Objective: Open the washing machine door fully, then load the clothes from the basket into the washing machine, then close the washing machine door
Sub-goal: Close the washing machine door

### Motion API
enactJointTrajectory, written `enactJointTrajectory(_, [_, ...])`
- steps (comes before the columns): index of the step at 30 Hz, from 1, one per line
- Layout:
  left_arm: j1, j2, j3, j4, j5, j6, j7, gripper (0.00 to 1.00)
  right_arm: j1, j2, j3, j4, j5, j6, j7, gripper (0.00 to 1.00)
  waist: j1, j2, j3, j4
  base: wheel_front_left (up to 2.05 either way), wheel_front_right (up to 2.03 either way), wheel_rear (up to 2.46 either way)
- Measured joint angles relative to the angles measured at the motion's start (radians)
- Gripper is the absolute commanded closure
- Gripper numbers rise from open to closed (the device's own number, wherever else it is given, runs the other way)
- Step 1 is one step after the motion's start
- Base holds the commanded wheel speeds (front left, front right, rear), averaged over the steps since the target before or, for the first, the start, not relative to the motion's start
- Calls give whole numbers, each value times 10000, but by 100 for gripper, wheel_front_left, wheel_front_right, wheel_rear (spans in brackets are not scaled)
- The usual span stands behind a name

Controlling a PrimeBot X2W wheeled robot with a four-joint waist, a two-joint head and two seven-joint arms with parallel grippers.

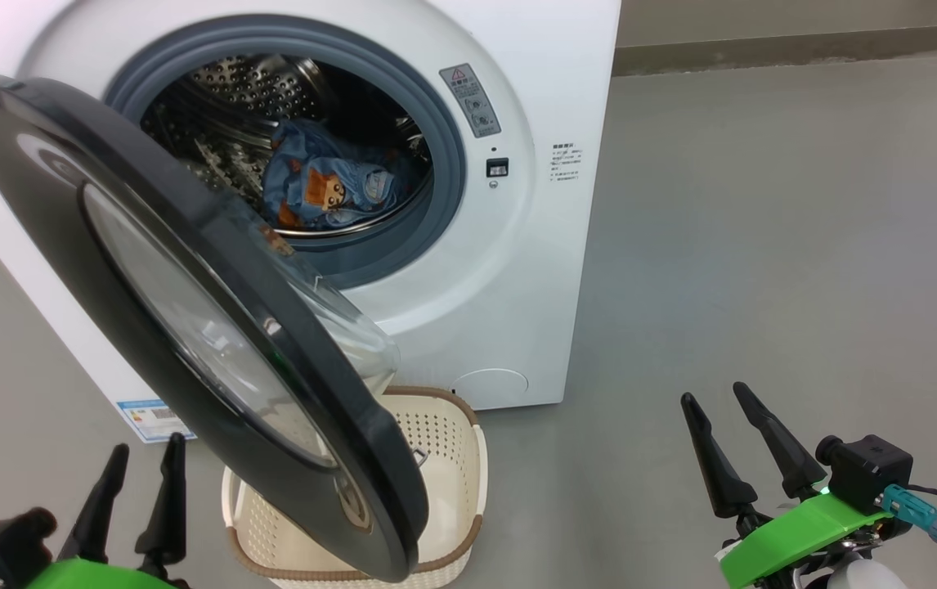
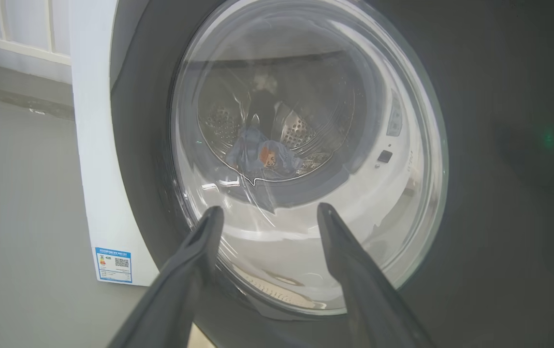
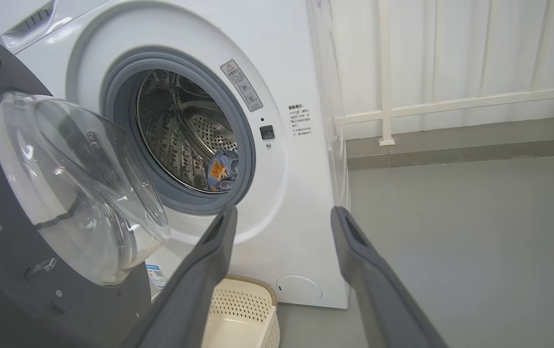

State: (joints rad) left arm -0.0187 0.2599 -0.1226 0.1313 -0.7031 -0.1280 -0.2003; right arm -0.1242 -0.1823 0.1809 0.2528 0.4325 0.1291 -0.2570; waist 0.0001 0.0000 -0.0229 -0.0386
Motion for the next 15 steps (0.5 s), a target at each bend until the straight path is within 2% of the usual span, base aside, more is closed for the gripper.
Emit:
enactJointTrajectory(9, [-8,-44,-44,918,1358,0,-477,0,0,-2,19,0,0,0,0,0,0,1,19,-80,0,0,0])
enactJointTrajectory(15, [-8,-284,234,922,2079,0,-479,0,-1,-81,29,0,0,0,0,0,-1,0,25,-148,0,0,0])
